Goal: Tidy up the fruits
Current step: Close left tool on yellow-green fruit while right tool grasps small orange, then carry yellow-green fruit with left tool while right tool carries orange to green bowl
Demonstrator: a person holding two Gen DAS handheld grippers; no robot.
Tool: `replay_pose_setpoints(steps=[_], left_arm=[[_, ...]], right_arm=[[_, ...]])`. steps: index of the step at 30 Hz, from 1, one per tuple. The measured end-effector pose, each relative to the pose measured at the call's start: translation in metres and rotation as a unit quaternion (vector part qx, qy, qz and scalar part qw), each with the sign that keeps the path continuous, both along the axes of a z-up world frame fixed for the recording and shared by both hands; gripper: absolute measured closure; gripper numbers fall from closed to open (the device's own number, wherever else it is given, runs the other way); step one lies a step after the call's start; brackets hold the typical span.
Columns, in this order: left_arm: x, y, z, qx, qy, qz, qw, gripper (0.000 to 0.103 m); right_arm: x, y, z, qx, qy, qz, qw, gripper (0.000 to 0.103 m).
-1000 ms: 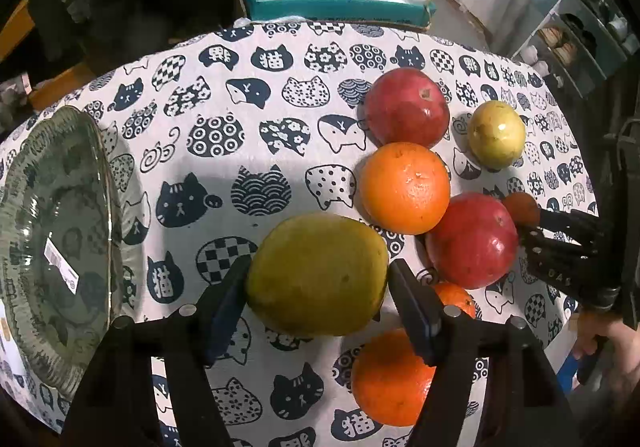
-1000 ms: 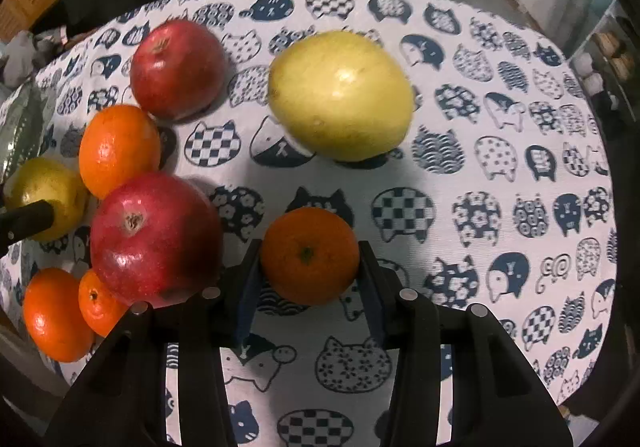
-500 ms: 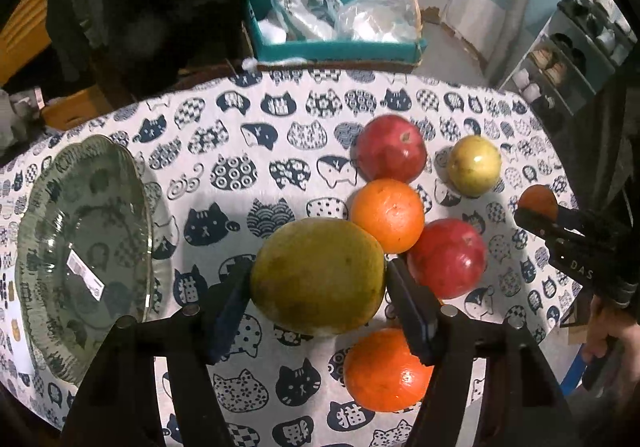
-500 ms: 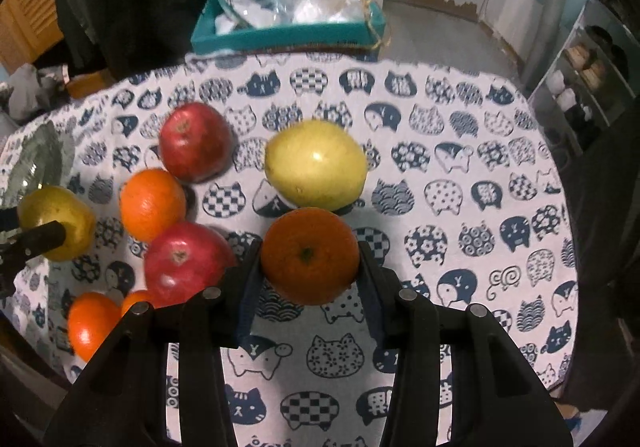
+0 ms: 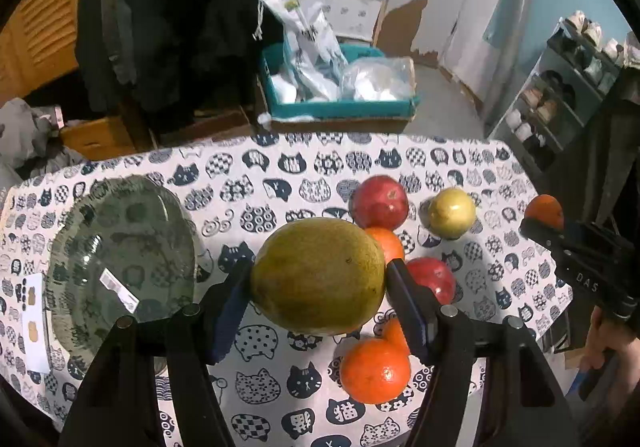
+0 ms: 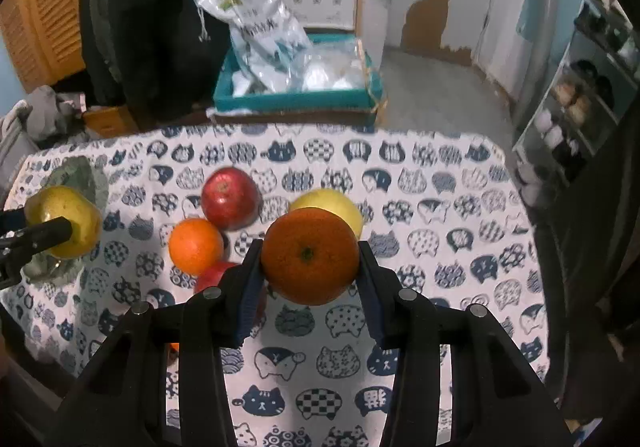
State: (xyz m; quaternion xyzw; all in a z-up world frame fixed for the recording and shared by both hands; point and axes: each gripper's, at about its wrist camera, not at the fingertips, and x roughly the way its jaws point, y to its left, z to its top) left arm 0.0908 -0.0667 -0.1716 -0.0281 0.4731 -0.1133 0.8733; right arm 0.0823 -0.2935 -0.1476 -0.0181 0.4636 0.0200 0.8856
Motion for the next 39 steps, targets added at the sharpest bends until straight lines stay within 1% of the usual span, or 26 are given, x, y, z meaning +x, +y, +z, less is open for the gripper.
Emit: replay_pose_setpoints(steps=[11,19,29,34,39], left_arm=[[-0.017,0.024,0.043,-0.008,-0.06,0.02,0.998,0.034],[-0.029,0.044,0.071,-0.012,-0.096,0.036,0.9947,0.034],[-0.04,0.073,0.087,-0.013,-0.12,0.06,0.9909,0.034],[-0.042,0.09,0.091,-0.006,-0.127,0.079,0.9887,0.034],[-0.042,0.108,0.089,-0.006,-0.125,0.098,0.9873,0.034]], right_arm=[[-0.01,0.024,0.045,0.009,-0.058,0.024,0.998,0.059],[-0.013,0.042,0.068,0.024,-0.084,0.042,0.995,0.059],[-0.009,0.078,0.09,0.04,-0.106,0.075,0.991,0.059],[-0.002,0.098,0.092,0.045,-0.107,0.091,0.989,0.059],[0.008,0.125,0.093,0.051,-0.105,0.111,0.987,0.059]])
